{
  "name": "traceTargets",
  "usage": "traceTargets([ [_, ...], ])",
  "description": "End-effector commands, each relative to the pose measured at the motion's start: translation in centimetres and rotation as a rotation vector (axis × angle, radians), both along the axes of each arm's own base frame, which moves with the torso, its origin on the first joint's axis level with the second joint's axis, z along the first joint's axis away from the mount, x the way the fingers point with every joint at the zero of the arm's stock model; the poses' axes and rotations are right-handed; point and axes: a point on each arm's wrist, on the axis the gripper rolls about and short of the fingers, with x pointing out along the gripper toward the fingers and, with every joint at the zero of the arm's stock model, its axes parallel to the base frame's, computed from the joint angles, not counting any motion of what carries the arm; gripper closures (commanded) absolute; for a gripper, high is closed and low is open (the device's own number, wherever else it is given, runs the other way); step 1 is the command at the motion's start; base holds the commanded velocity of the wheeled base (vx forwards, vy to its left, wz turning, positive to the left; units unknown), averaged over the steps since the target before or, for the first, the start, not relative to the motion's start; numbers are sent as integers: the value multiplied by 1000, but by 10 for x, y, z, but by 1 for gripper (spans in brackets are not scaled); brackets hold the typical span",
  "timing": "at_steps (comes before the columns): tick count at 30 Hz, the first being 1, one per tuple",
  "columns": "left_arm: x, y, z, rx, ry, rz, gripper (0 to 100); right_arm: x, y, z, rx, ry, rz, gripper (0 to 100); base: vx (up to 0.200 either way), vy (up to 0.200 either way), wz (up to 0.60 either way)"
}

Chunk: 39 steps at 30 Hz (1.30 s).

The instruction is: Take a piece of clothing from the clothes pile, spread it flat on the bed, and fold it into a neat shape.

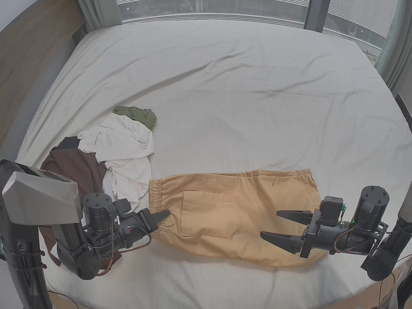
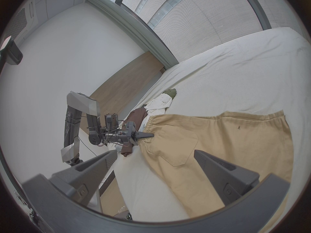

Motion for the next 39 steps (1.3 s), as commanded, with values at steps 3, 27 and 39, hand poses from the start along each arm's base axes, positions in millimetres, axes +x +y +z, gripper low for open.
traceTargets([
  [3, -13, 17, 18, -2, -21, 44, 100, 0, 0, -1, -2, 2, -1, 0, 0, 0, 0],
  [27, -31, 46, 36, 73, -95, 87, 100, 2, -1, 7, 18, -32, -8, 0, 0, 0, 0],
  [39, -31, 20, 43, 64, -154, -19, 100, 9, -3, 14, 40, -63, -24, 0, 0, 0, 0],
])
